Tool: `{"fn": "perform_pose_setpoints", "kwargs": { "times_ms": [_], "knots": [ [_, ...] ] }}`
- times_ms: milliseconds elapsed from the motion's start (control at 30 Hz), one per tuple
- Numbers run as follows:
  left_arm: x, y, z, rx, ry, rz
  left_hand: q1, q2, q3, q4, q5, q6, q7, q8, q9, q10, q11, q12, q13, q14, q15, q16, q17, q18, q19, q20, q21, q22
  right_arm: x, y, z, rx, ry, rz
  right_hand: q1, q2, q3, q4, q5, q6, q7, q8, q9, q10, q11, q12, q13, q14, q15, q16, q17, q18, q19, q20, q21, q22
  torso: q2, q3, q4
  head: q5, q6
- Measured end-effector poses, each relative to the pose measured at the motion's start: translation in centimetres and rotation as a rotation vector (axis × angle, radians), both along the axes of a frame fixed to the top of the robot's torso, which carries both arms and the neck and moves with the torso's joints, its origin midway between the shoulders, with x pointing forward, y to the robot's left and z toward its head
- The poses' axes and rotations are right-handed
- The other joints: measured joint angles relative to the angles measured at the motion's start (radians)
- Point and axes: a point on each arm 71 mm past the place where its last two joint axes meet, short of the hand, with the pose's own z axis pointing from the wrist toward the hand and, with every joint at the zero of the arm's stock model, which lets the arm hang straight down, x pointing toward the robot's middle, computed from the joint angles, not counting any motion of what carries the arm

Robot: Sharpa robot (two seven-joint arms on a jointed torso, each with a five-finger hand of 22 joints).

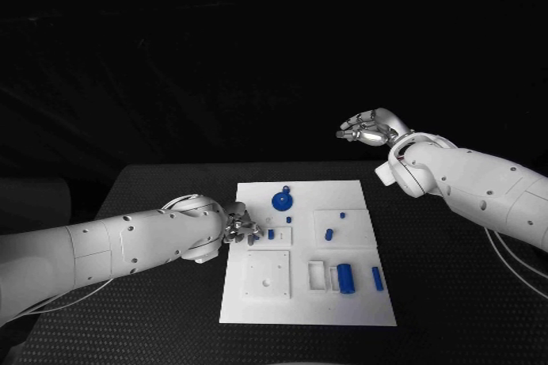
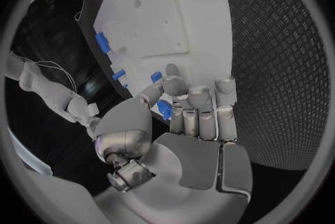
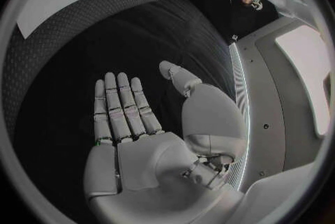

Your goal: Assemble the parts on the task board

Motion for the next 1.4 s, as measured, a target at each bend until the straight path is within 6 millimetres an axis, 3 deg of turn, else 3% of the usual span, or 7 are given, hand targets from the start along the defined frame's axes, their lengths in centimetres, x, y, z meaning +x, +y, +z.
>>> {"fn": "perform_pose_setpoints", "kwargs": {
  "times_ms": [133, 433, 800, 933, 1067, 1267, 1400],
  "knots": [
    [0.0, 0.2, -0.2, 0.006, 0.002, 0.008, -0.018, -0.050, -0.010, 0.039, -0.041, -0.007, 0.000, 0.004, -0.003, 0.003, 0.003, 0.000, -0.004, 0.000, 0.000, 0.000, -0.001, 0.000, 0.000, 0.000, -0.005, 0.000, 0.0, 0.0, 0.0, 0.000, 0.000, 0.000, 0.000, 0.000, 0.000, 0.000, 0.000, 0.000, 0.000, 0.000, 0.000, 0.000, 0.000, 0.000, 0.000, 0.000, 0.000, 0.000, 0.000, 0.000, -0.001, -0.001, 0.000, 0.000, 0.000, 0.0000, 0.0001, 0.000, 0.000],
    [0.0, 0.6, -0.2, 0.008, 0.003, 0.016, -0.020, -0.071, -0.011, 0.054, -0.041, -0.007, 0.000, 0.004, -0.004, 0.003, 0.003, 0.000, -0.006, 0.000, 0.000, 0.000, -0.002, 0.000, 0.000, 0.000, -0.004, 0.000, 0.0, -0.1, 0.0, 0.000, 0.001, -0.001, 0.000, 0.000, 0.000, 0.000, 0.000, 0.000, 0.000, 0.000, -0.001, 0.000, 0.000, 0.000, 0.000, 0.000, 0.000, 0.000, -0.001, 0.000, -0.004, 0.001, 0.000, 0.000, 0.000, -0.0001, 0.0001, 0.000, 0.001],
    [0.1, 1.1, 0.3, -0.034, 0.001, 0.053, -0.029, -0.158, 0.007, 0.143, -0.041, -0.019, 0.002, 0.007, -0.006, 0.003, 0.003, -0.002, -0.012, 0.000, 0.000, -0.004, -0.005, 0.000, 0.000, 0.000, -0.010, 0.000, -0.1, -0.2, -0.2, -0.001, 0.003, -0.003, 0.000, 0.000, 0.000, 0.000, 0.000, 0.000, 0.000, 0.000, -0.001, 0.000, 0.000, 0.000, -0.001, 0.000, 0.000, 0.000, -0.001, 0.000, -0.004, 0.001, 0.000, 0.001, 0.000, -0.0010, 0.0005, -0.002, 0.002],
    [0.6, 0.9, 1.2, -0.092, -0.010, 0.087, -0.025, -0.185, 0.016, 0.170, -0.041, -0.048, 0.007, 0.000, -0.014, -0.011, 0.016, -0.018, -0.019, -0.013, -0.001, -0.020, -0.011, 0.000, -0.010, 0.002, -0.020, 0.000, -0.1, -0.3, -0.2, -0.002, 0.004, -0.005, 0.000, 0.000, 0.000, 0.000, 0.000, 0.000, 0.000, 0.000, -0.001, 0.000, 0.000, 0.000, -0.001, 0.000, 0.000, 0.000, -0.001, 0.000, -0.004, 0.001, 0.000, 0.001, 0.000, -0.0010, 0.0002, -0.003, 0.004],
    [0.9, 0.9, 1.7, -0.155, -0.014, 0.116, -0.010, -0.201, 0.021, 0.182, -0.041, -0.114, 0.033, -0.036, -0.030, -0.068, 0.037, -0.063, -0.038, -0.057, 0.022, -0.066, -0.036, 0.000, -0.050, 0.016, -0.048, 0.000, -0.1, -0.4, -0.2, -0.002, 0.005, -0.007, 0.000, 0.000, 0.000, 0.000, 0.000, 0.000, 0.000, 0.000, -0.001, 0.000, 0.000, 0.000, -0.001, 0.000, 0.000, 0.000, -0.001, 0.000, -0.004, 0.001, 0.000, 0.001, 0.000, -0.0011, 0.0002, -0.004, 0.005],
    [1.3, 1.0, 2.4, -0.232, -0.058, 0.125, 0.049, -0.171, 0.002, 0.144, -0.041, -0.177, 0.063, -0.069, -0.053, -0.139, 0.067, -0.118, -0.060, -0.119, 0.055, -0.117, -0.064, 0.000, -0.114, 0.031, -0.097, -0.013, -0.1, -0.6, -0.2, -0.003, 0.005, -0.009, 0.000, 0.000, 0.000, 0.000, 0.000, 0.000, 0.000, 0.000, -0.002, 0.000, 0.000, 0.000, -0.001, 0.000, 0.000, 0.000, -0.002, 0.000, -0.004, 0.001, 0.000, 0.001, -0.001, 0.0003, 0.0003, -0.007, 0.009],
    [1.6, 0.7, 3.0, -0.298, -0.119, 0.111, 0.158, -0.145, 0.017, 0.058, -0.021, -0.251, 0.112, -0.110, -0.085, -0.239, 0.114, -0.231, -0.113, -0.216, 0.126, -0.218, -0.113, -0.039, -0.210, 0.058, -0.185, -0.041, -0.1, -0.6, -0.2, -0.003, 0.005, -0.010, 0.000, 0.000, 0.000, 0.000, 0.000, 0.000, 0.000, 0.000, -0.001, 0.000, 0.000, 0.000, -0.001, 0.000, 0.000, 0.000, -0.002, 0.000, -0.004, 0.001, 0.000, 0.001, -0.001, 0.0005, 0.0003, -0.010, 0.014]
  ]
}}
